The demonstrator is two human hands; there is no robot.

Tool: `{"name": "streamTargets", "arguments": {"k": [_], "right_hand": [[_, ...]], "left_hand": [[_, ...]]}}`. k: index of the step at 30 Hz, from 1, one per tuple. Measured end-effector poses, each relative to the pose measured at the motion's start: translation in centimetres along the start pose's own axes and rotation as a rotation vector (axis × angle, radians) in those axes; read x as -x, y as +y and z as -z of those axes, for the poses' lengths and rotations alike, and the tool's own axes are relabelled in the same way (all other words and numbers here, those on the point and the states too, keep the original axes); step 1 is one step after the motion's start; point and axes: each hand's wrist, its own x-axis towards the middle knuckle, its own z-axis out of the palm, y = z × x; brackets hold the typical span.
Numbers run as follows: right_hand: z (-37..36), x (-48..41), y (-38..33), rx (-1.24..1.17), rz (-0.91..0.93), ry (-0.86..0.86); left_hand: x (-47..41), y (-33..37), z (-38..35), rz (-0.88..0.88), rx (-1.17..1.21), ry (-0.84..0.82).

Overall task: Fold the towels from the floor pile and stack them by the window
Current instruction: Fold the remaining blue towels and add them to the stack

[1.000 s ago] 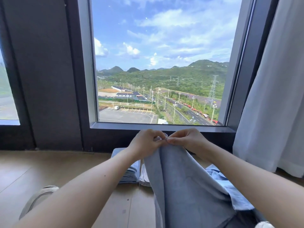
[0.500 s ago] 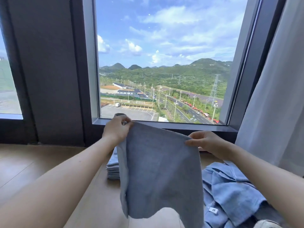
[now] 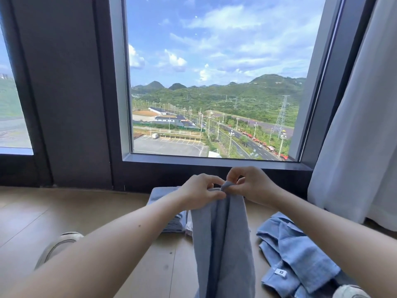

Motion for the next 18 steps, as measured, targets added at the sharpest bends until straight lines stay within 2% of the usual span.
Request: {"name": "streamTargets", "arguments": {"k": [6, 12, 15, 18], "right_hand": [[0.4, 0.1, 0.2, -0.023, 0.021, 0.011], [1.6, 0.9, 2.1, -0.114, -0.202, -0.241], [1.8, 1.5, 2.8, -0.062, -0.26, -0.34], [1.2, 1.7, 2.6, 0.03, -0.248, -0.292]], "left_hand": [[-0.2, 0.2, -0.4, 0.007, 0.011, 0.083], [-0.5, -0.5, 0.9, 0.061, 0.097, 0.257], [-0.5, -1.1, 1.7, 0.119, 0.174, 0.287], [-0.5, -1.7, 2.2, 0.154, 0.228, 0.322]]}}
